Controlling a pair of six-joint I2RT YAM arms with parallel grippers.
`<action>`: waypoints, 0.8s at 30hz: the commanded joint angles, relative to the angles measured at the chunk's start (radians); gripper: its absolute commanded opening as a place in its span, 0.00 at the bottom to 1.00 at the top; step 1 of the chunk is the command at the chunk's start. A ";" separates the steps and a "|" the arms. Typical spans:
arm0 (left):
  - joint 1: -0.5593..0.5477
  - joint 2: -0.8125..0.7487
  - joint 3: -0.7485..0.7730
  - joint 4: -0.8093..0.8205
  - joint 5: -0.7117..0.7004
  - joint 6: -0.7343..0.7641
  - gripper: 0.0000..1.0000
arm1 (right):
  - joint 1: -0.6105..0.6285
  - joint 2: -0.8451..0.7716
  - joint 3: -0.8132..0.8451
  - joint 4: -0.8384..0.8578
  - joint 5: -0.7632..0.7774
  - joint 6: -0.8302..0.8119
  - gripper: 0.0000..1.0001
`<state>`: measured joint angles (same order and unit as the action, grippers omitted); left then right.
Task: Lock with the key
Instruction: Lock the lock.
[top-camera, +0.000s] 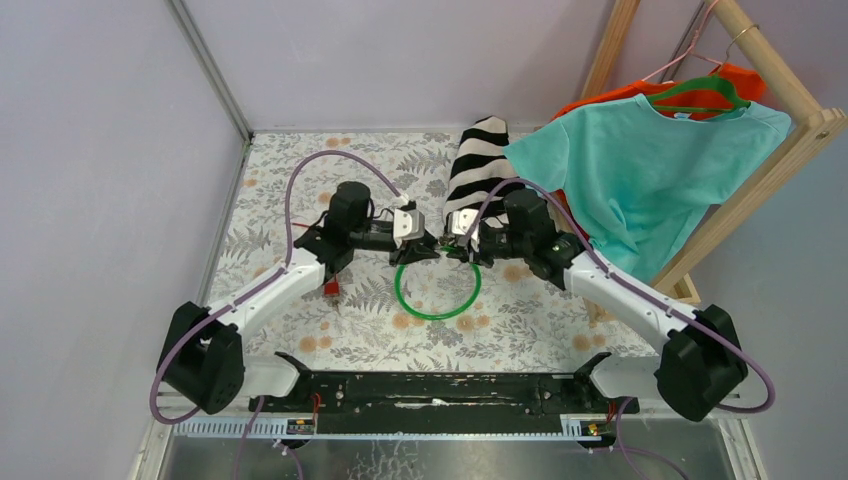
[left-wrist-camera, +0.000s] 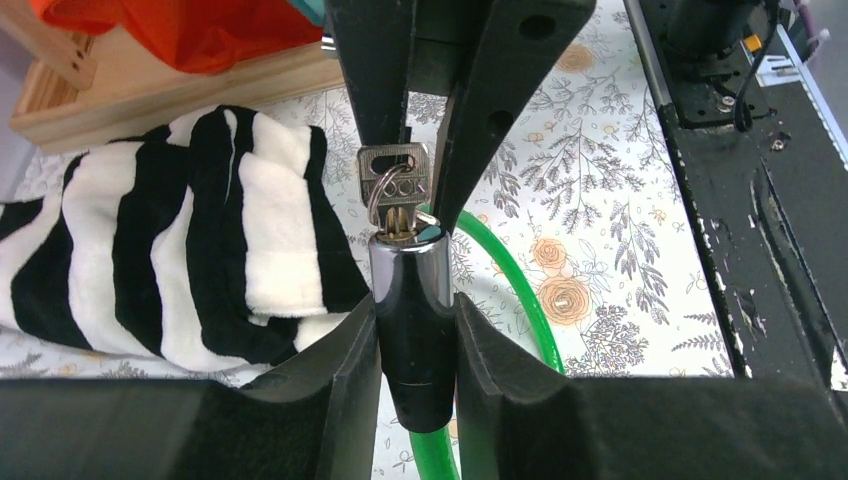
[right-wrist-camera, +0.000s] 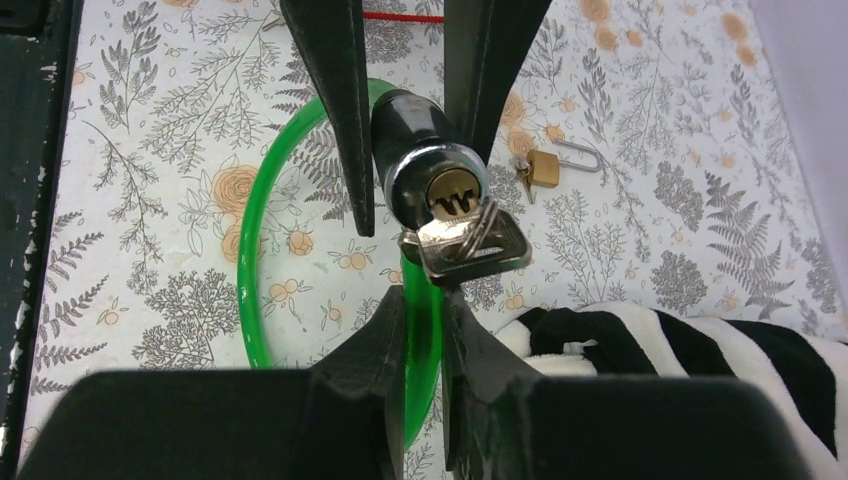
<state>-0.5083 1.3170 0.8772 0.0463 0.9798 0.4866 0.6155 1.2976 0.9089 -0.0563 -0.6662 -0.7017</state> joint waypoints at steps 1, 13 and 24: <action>-0.037 -0.037 -0.040 -0.057 0.003 0.123 0.00 | 0.007 -0.081 -0.058 0.130 -0.027 -0.062 0.10; -0.061 -0.076 -0.115 0.019 -0.029 0.026 0.00 | 0.009 -0.105 -0.089 0.100 -0.064 0.029 0.34; -0.061 -0.098 -0.136 0.060 -0.073 -0.017 0.00 | 0.009 -0.122 -0.036 -0.054 -0.041 0.083 0.61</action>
<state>-0.5613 1.2217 0.7685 0.1204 0.9314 0.4881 0.6212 1.2171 0.8204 -0.0360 -0.7082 -0.6395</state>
